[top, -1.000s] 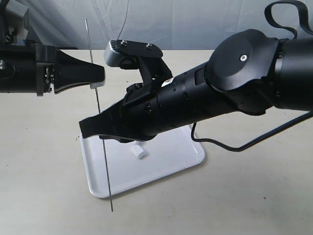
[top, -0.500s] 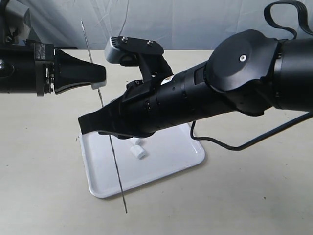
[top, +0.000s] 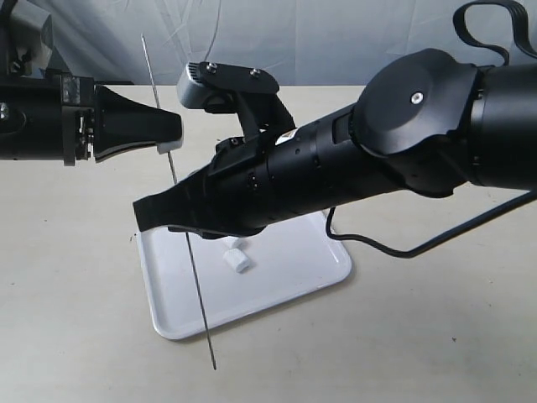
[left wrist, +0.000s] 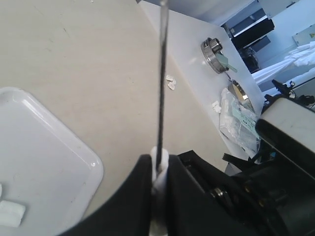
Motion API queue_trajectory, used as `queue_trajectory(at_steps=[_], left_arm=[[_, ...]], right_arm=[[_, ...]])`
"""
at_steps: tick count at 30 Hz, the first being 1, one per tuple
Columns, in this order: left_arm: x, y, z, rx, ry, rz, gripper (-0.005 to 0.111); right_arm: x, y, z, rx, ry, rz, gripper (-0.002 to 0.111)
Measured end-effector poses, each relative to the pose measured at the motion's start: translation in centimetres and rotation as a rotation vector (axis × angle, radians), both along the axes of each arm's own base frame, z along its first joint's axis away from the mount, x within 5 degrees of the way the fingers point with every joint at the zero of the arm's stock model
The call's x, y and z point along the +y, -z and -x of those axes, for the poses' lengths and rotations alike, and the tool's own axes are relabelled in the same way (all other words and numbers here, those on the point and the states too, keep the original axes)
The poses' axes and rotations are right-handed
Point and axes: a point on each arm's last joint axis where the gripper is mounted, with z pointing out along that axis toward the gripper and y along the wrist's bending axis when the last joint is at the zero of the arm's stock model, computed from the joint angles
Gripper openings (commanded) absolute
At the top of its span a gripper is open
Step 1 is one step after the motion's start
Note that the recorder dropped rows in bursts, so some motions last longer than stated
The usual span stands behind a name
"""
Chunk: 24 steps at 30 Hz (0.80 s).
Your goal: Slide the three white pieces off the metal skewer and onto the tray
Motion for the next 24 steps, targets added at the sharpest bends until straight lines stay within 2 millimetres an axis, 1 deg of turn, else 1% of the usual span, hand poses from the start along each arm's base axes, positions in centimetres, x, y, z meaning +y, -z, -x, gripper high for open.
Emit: queue_trajectory(at_steps=[6, 19, 24], left_arm=[[0.05, 0.09, -0.08, -0.009, -0.007, -0.014, 0.000], [0.18, 0.18, -0.40, -0.028, -0.032, -0.033, 0.000], [0.06, -0.44, -0.69, -0.053, -0.027, -0.033, 0.000]], right_arm=[[-0.19, 0.45, 0.16, 0.006, -0.005, 0.016, -0.001], [-0.22, 0.50, 0.13, 0.000, -0.004, 0.018, -0.001], [-0.22, 0.35, 0.05, -0.008, 0.003, 0.013, -0.001]])
